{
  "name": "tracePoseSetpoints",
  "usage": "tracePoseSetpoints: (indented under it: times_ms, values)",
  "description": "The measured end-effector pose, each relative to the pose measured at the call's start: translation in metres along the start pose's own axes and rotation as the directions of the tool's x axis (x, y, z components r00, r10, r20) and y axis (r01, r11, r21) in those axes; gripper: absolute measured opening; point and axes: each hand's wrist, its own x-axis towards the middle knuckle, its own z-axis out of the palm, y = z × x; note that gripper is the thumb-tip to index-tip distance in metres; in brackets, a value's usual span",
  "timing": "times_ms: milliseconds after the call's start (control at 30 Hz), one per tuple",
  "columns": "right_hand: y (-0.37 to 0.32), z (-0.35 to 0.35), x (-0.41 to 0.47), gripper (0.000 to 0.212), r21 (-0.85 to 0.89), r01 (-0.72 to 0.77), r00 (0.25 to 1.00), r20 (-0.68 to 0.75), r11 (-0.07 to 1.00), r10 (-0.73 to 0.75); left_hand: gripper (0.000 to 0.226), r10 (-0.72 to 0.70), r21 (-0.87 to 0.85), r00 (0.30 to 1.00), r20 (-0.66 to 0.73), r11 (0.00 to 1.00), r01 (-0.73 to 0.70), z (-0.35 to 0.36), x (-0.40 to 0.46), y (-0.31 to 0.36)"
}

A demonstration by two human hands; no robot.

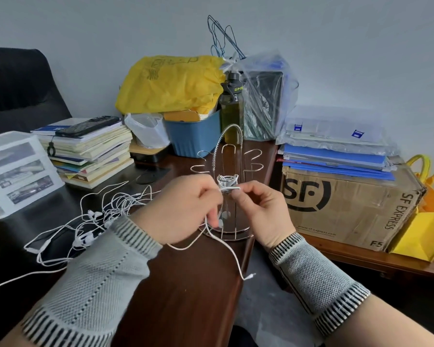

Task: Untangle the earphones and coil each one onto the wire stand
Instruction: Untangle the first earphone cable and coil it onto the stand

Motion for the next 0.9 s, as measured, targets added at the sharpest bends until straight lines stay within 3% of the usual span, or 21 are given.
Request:
tracePoseSetpoints:
  times_ms: [100,333,467,633,767,900]
  values:
    - [0.003,0.005,0.003,0.015,0.107,-0.114,0.992,-0.033,0.988,0.119,0.024,-0.025,-0.201,0.988,-0.15,0.98,-0.005,-0.005,0.007,-0.006]
    - [0.001,0.008,0.01,0.03,0.138,-0.213,0.97,-0.091,0.967,0.227,0.04,-0.052,0.015,0.915,-0.4,0.998,0.063,0.016,0.029,-0.007]
    - [-0.01,0.011,0.013,0.036,0.153,-0.272,0.949,-0.119,0.95,0.291,0.054,-0.077,0.063,0.916,-0.393,0.992,0.11,0.016,0.033,-0.006]
    - [-0.011,0.012,0.017,0.042,0.112,-0.309,0.936,-0.141,0.945,0.323,0.059,0.058,0.39,0.944,-0.326,0.918,0.078,0.021,0.032,-0.007]
    - [-0.011,0.012,0.02,0.038,0.052,-0.325,0.931,-0.159,0.944,0.329,0.058,0.001,0.37,0.949,-0.316,0.921,0.122,0.022,0.036,-0.014]
    - [-0.014,0.012,0.023,0.037,-0.006,-0.328,0.932,-0.163,0.945,0.323,0.053,0.039,0.517,0.949,-0.314,0.845,0.136,0.033,0.034,-0.011]
